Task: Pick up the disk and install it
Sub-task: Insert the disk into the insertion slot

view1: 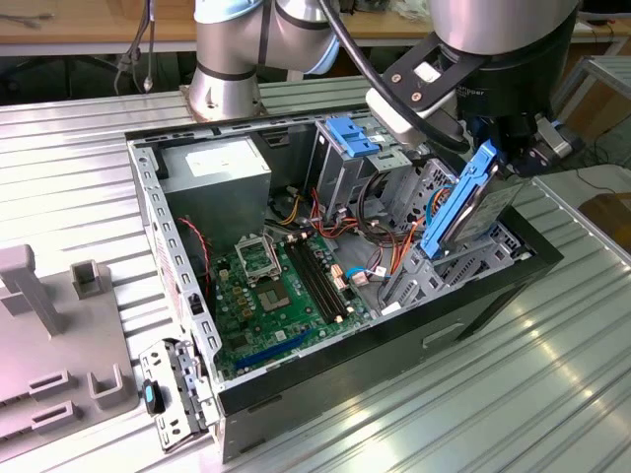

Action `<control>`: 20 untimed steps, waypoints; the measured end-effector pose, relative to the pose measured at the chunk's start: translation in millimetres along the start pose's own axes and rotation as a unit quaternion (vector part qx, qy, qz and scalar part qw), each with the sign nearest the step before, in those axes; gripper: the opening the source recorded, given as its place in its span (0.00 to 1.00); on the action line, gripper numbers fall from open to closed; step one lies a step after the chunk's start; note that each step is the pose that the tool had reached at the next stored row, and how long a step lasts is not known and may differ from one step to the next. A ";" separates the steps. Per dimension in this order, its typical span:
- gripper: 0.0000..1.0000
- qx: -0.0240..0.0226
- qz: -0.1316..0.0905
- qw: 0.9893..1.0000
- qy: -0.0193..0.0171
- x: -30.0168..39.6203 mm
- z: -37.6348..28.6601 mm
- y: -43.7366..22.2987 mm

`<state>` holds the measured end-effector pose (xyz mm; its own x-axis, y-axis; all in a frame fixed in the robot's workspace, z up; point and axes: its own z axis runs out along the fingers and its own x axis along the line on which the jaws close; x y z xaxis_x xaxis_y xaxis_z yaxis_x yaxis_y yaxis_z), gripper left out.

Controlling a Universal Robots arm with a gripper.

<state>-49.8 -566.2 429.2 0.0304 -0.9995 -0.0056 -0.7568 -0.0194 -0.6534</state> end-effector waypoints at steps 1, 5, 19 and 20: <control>0.37 0.000 0.000 1.000 0.000 0.0 -0.1 0.7; 0.37 0.001 0.001 1.000 0.001 0.0 1.9 3.1; 0.37 0.001 0.010 1.000 0.008 -2.6 11.5 11.4; 0.37 0.001 0.010 1.000 0.008 -2.6 12.6 12.3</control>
<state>-51.0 -563.5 411.6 0.0048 -1.0000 -0.0056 -0.7562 0.0000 -0.6543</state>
